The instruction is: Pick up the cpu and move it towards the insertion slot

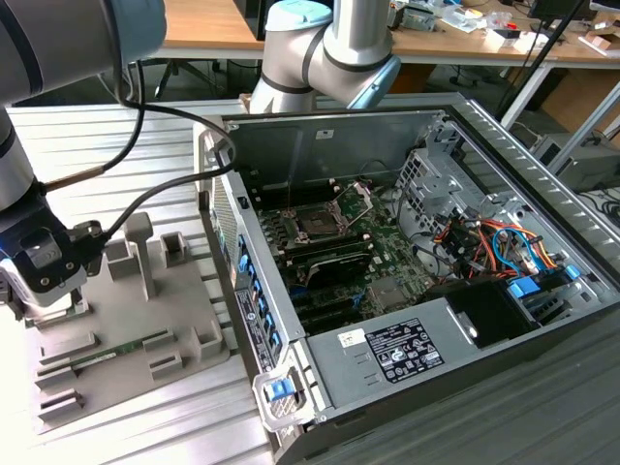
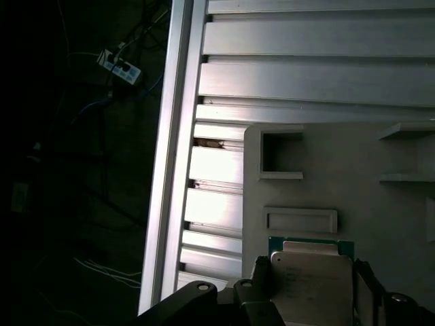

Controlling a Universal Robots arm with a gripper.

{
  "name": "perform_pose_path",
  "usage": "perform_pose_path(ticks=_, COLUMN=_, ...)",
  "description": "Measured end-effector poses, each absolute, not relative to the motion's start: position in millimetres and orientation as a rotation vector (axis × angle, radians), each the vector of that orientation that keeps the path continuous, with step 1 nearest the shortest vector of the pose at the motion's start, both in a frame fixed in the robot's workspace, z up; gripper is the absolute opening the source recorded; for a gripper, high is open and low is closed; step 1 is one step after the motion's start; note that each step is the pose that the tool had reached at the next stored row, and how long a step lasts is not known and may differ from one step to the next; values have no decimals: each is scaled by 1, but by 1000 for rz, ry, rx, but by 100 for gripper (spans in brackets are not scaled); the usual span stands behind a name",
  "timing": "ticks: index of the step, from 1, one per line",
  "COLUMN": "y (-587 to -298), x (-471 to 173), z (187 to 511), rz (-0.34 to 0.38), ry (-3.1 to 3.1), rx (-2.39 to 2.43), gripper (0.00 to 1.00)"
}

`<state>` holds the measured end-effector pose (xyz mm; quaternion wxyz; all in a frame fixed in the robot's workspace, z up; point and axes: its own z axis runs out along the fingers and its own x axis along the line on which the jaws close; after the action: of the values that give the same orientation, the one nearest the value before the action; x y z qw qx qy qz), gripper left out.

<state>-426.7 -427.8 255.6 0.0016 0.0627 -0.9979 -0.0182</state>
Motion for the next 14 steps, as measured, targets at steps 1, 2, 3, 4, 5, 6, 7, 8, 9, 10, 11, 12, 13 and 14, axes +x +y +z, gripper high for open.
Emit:
perform_pose_path(ticks=1, y=-428, x=-427, z=256, rz=-57, ry=-3132, rx=197, gripper=55)
perform_pose_path(ticks=2, y=-428, x=-427, z=256, rz=-57, ry=-3132, rx=197, gripper=55)
perform_pose_path(ticks=3, y=-428, x=-427, z=257, rz=-57, ry=-3132, rx=197, gripper=55)
perform_pose_path(ticks=4, y=-428, x=-427, z=258, rz=-57, ry=-3132, rx=197, gripper=55)
perform_pose_path(ticks=5, y=-428, x=-427, z=259, rz=-57, ry=-3131, rx=197, gripper=55)
perform_pose_path(ticks=6, y=-428, x=-427, z=260, rz=-57, ry=-3132, rx=197, gripper=55)
perform_pose_path(ticks=7, y=-428, x=-427, z=260, rz=-57, ry=-3132, rx=197, gripper=55)
perform_pose_path(ticks=8, y=-428, x=-427, z=261, rz=-57, ry=-3132, rx=197, gripper=55)
perform_pose_path(ticks=9, y=-428, x=-427, z=261, rz=-57, ry=-3132, rx=197, gripper=55)
perform_pose_path(ticks=10, y=-428, x=-427, z=262, rz=-57, ry=-3132, rx=197, gripper=55)
perform_pose_path(ticks=11, y=-428, x=-427, z=262, rz=-57, ry=-3132, rx=197, gripper=55)
perform_pose_path(ticks=12, y=-428, x=-427, z=262, rz=-57, ry=-3132, rx=197, gripper=55)
perform_pose_path(ticks=13, y=-428, x=-427, z=263, rz=-57, ry=-3132, rx=197, gripper=55)
perform_pose_path(ticks=14, y=-428, x=-427, z=263, rz=-57, ry=-3132, rx=197, gripper=55)
